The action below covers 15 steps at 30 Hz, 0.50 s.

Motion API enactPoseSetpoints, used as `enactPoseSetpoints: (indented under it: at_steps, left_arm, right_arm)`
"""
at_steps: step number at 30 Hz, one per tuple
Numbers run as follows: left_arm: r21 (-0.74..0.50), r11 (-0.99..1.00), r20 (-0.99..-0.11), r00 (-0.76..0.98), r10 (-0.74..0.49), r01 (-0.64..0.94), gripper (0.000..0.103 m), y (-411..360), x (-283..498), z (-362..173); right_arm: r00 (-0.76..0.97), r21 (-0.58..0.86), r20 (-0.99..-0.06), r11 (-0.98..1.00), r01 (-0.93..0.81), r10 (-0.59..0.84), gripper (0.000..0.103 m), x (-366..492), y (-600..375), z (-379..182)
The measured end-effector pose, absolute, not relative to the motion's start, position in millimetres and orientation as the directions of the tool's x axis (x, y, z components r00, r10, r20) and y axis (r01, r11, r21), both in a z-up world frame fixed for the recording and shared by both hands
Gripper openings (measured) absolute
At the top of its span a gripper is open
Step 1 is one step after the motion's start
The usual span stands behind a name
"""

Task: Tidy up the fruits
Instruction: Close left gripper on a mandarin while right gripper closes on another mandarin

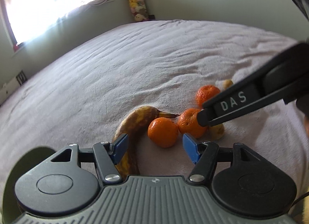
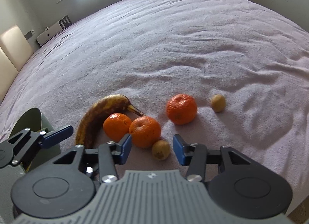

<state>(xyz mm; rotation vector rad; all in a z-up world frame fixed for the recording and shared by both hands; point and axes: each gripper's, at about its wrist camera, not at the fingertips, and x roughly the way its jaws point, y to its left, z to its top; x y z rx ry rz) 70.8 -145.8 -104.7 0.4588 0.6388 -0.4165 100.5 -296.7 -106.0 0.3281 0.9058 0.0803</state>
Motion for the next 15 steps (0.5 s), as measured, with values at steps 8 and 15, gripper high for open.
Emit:
enactPoseSetpoints:
  at_steps: [8,15]
  left_arm:
    - [0.391,0.725,-0.653,0.726,-0.217,0.568,0.073,-160.5,84.5,-123.4]
    - [0.383,0.696,-0.677,0.697,-0.236,0.607,0.068,-165.1,93.7,-135.7]
  right_arm:
    - [0.601,0.338,-0.761,0.94,0.045,0.245,0.045,116.1,-289.7,-114.0]
    - [0.582,0.346,-0.776,0.935,0.072,0.243,0.045,130.8,-287.6,-125.4]
